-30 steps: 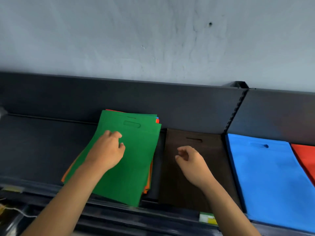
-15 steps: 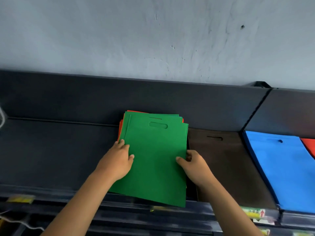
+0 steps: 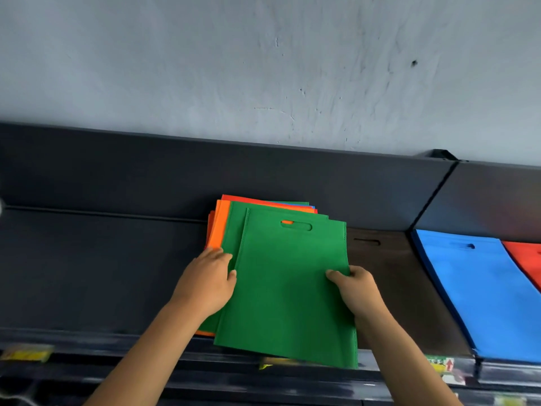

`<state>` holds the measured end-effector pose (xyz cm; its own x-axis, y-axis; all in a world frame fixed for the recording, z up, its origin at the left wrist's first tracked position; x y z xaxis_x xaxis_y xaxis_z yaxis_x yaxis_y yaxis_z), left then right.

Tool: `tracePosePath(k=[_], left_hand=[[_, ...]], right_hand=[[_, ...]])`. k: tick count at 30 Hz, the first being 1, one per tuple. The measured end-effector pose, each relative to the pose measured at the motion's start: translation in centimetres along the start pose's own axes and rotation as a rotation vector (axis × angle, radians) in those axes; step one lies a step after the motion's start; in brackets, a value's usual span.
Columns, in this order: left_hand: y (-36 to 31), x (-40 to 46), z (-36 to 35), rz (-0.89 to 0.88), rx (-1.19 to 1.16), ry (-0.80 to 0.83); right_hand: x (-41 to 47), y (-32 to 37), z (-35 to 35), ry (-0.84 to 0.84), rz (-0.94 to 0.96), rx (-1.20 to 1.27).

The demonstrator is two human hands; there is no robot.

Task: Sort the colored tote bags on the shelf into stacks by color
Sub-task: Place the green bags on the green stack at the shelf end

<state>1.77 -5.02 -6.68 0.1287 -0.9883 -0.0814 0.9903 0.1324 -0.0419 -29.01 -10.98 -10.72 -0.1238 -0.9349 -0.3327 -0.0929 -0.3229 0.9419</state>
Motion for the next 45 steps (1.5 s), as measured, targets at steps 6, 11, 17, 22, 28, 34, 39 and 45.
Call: tracePosePath(k=[6, 11, 17, 22, 28, 34, 39, 45], left_hand=[[-0.7, -0.3, 0.5, 0.030, -0.151, -0.056], [-1.0, -0.1, 0.5, 0.042, -0.305, -0.029], [-1.6, 0.4, 0.6, 0.101, -0.685, -0.020], [-1.4, 1.1, -0.2, 0.242, -0.974, 0.050], [-3.7, 2.1, -0.7, 0.236, -1.051, 0.135], [-9.4, 2.6, 1.2, 0.058, -0.944, 0.003], [-15.3, 3.3, 2.3, 0.008, -0.939, 0.004], [-25.7, 2.8, 2.8, -0.096, -0.934, 0.086]], right_hand=[[-1.1, -0.5, -0.2, 0.098, -0.058, 0.037], [-0.8, -0.6, 1.0, 0.015, -0.032, 0.081], [-1.6, -0.5, 0.7, 0.056, 0.013, 0.077], [-2.3, 0.0, 1.3, 0.061, 0.020, 0.102], [-3.7, 1.5, 2.6, 0.076, 0.050, 0.140], [-4.5, 3.0, 6.3, 0.003, 0.099, 0.134], [-4.6, 3.6, 12.4, -0.084, 0.119, 0.127], [-6.0, 3.1, 22.7, -0.211, 0.080, 0.118]])
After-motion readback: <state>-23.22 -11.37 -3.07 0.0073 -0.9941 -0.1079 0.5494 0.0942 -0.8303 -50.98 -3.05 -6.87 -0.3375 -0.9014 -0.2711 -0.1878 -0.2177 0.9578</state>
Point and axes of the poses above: each hand's wrist, its own x-axis towards the middle knuckle, its own z-axis out of the back of the hand, y = z × x, the point moved 5 cm from there along x, towards the middle knuckle, and after that the axes turned 15 degrees about x, right-handed, at the moved point
